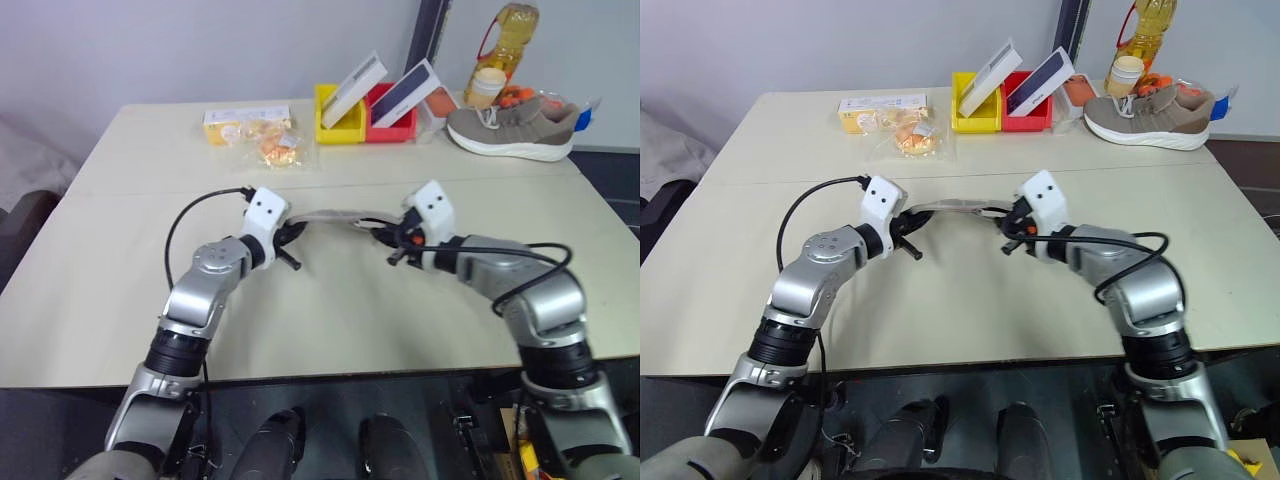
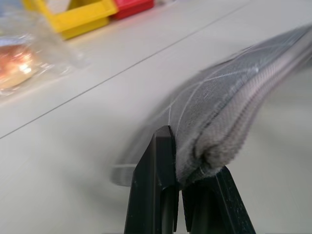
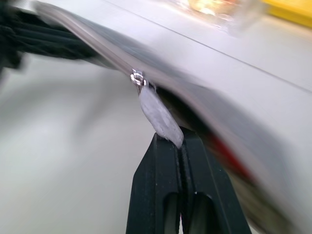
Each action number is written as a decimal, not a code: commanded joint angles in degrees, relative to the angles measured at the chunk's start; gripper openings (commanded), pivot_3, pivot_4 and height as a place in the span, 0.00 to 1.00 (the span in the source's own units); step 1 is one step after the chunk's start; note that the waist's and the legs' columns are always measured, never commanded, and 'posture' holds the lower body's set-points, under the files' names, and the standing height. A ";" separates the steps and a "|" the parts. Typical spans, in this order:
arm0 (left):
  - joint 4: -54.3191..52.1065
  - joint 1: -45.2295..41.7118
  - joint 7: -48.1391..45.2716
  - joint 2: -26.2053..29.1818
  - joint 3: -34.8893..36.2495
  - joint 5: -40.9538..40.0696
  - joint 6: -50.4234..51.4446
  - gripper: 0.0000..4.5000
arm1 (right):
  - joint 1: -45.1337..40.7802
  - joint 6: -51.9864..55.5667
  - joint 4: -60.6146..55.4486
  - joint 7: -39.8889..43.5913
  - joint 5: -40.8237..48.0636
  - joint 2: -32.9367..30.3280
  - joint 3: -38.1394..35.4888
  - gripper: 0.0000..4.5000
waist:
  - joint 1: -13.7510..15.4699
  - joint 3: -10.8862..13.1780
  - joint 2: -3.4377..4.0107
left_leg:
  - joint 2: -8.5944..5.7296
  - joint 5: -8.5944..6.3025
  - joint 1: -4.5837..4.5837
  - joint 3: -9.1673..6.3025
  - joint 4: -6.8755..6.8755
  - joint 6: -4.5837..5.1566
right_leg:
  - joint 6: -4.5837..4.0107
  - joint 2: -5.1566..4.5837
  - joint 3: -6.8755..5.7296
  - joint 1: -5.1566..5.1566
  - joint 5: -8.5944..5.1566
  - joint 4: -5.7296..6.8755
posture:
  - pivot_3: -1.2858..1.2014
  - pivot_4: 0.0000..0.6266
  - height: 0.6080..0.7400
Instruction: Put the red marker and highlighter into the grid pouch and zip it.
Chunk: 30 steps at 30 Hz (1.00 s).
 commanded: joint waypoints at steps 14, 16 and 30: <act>-4.39 6.78 -2.76 3.33 6.55 -5.60 0.52 0.36 | 5.21 -7.15 1.74 6.61 -2.60 -10.07 -2.14 0.21 | -0.15 0.00 0.00 | 0.02 -0.01 0.00 0.03 0.01 0.03 | 0.01 -0.02 0.00 0.01 0.00 -0.02 | 0.52 0.24 1.00; -6.29 9.27 -2.80 4.55 6.72 -5.29 1.08 0.58 | 6.87 -7.94 0.98 8.71 -1.63 -10.46 -2.75 0.42 | -0.09 0.01 0.00 | 0.02 -0.02 0.00 0.04 0.00 0.03 | 0.00 -0.01 0.00 0.00 0.00 -0.02 | 0.52 0.24 1.00; -19.03 29.42 2.09 6.04 20.59 -10.02 3.10 0.93 | 18.92 -18.92 4.82 14.58 6.53 -6.56 -15.94 0.88 | 0.15 0.00 0.01 | 0.13 -0.06 0.05 0.04 0.03 0.08 | -0.03 -0.04 0.02 0.11 -0.01 -0.15 | 0.52 0.24 1.00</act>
